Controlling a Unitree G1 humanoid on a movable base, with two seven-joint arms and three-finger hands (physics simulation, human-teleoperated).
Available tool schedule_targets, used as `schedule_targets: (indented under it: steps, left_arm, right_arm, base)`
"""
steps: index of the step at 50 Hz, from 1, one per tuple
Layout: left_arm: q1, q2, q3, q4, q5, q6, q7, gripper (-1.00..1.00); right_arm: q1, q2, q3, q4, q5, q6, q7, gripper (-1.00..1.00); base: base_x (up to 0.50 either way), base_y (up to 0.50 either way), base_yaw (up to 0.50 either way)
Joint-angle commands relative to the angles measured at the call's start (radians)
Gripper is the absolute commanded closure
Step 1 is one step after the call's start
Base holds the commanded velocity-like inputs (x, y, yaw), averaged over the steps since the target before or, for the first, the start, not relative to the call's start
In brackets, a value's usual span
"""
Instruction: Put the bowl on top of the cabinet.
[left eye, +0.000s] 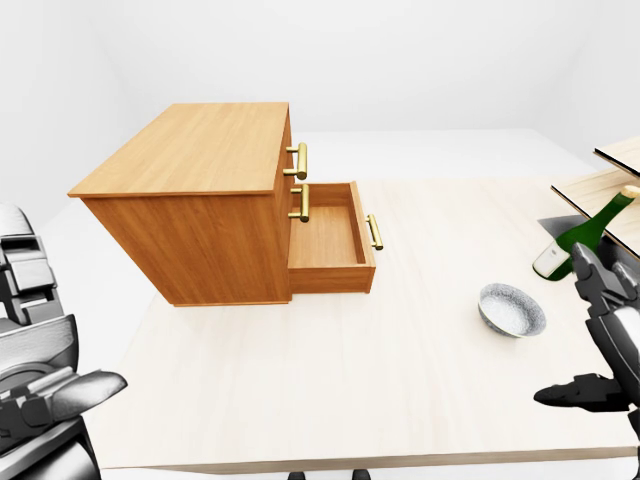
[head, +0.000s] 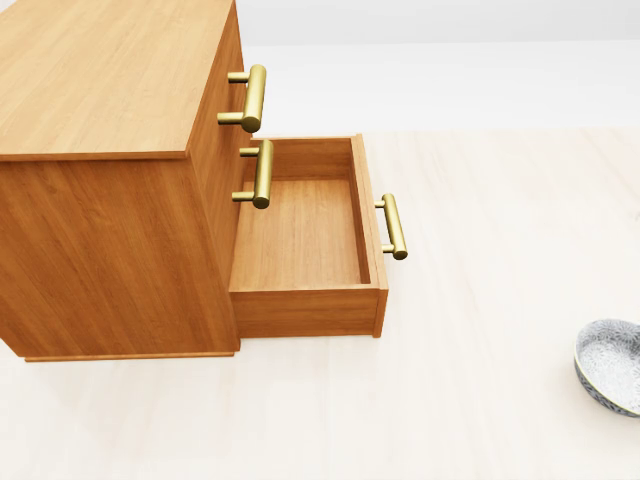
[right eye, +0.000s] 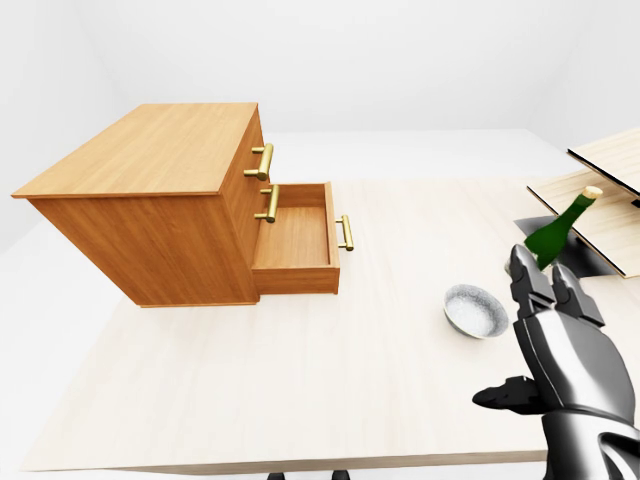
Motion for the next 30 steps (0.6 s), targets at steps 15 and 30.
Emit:
schedule_targets:
  steps: [15,30]
  left_arm:
    - [-0.001,0.000,0.004,0.002,-0.003,0.000,-0.003,-1.00]
    - [-0.001,-0.004,-0.013,0.008,0.019,0.000,-0.007,-1.00]
  right_arm:
    - [0.041,0.027,-0.053,0.239,-0.045,0.000,0.000,-1.00]
    - [0.032,-0.013,-0.020,0.391,-0.046,0.000,0.000,-1.00]
  base:
    - [0.00,0.00,0.00]
    - [0.00,0.00,0.00]
